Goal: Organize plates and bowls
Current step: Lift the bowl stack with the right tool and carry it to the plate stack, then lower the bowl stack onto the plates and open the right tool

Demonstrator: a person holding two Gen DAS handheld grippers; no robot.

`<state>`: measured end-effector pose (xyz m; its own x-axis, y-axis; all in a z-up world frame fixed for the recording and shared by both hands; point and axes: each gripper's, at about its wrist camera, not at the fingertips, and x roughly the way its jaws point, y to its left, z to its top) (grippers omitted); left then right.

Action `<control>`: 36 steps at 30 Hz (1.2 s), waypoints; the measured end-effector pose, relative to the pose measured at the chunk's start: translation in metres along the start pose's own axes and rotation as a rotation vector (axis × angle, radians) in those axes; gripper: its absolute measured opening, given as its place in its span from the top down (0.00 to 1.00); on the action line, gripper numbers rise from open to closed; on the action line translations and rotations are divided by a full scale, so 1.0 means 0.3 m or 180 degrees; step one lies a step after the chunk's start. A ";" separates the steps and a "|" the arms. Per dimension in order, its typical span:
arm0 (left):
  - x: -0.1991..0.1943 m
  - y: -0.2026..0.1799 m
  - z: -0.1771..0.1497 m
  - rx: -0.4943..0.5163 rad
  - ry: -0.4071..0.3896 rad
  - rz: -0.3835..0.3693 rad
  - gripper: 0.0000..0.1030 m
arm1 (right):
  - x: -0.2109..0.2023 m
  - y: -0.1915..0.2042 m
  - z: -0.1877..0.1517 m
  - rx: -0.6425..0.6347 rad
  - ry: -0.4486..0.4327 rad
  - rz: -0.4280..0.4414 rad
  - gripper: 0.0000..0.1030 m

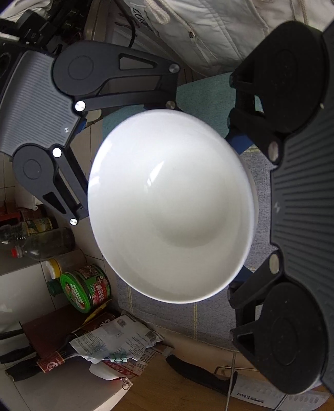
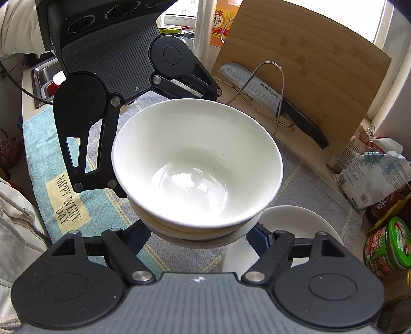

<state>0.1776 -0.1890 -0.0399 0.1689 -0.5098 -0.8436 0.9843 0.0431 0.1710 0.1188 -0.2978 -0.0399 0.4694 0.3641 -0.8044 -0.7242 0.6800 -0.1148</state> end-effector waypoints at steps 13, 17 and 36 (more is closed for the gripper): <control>0.192 0.014 0.222 0.0151 -0.0048 0.0025 0.18 | -0.055 -0.222 -0.162 0.0099 0.0132 -0.0215 0.18; 0.245 0.021 0.247 0.0181 0.0005 -0.0008 0.18 | -0.034 -0.264 -0.206 0.0174 0.0165 -0.0203 0.18; 0.326 0.080 0.275 0.0088 0.0109 -0.0137 0.18 | 0.011 -0.317 -0.249 0.0277 0.0214 -0.0131 0.18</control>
<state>0.2134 -0.3088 -0.0763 0.1287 -0.4810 -0.8672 0.9890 -0.0022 0.1479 0.1516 -0.4089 -0.0750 0.4608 0.2932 -0.8377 -0.6569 0.7473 -0.0997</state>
